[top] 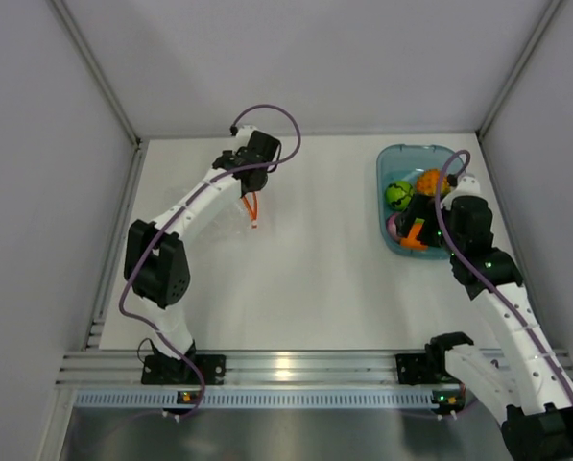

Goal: Open the zip-top bag and remove the fake food

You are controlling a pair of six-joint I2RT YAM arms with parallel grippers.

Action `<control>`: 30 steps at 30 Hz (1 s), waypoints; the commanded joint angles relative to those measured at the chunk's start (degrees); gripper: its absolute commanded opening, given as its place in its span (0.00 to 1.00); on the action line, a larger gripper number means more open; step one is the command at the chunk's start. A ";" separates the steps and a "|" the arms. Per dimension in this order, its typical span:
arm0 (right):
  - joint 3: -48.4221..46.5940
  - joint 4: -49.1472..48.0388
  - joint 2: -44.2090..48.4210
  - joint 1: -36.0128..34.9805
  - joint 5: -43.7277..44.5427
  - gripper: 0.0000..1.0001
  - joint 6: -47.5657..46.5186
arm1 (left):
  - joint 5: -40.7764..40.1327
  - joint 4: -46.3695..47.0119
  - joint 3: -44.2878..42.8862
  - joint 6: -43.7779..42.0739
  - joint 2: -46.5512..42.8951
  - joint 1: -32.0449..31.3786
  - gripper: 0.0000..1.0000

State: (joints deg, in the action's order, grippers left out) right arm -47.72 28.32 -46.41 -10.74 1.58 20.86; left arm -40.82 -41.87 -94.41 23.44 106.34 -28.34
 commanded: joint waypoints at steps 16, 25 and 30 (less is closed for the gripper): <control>-9.06 4.65 4.31 0.37 8.96 0.99 -11.62 | 8.56 3.99 18.72 1.70 -41.02 -0.23 0.98; -6.94 6.13 10.28 -7.36 15.46 1.00 -13.13 | 9.61 3.81 35.94 -2.96 -62.91 -0.23 0.98; -4.75 6.67 16.34 -9.64 15.99 0.99 -13.65 | 14.62 3.55 39.83 -5.68 -74.67 -0.23 0.98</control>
State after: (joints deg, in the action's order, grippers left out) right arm -53.54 34.89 -33.61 -18.68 15.77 8.62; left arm -29.30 -39.48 -55.70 20.75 37.67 -28.51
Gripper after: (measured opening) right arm 0.993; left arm 0.982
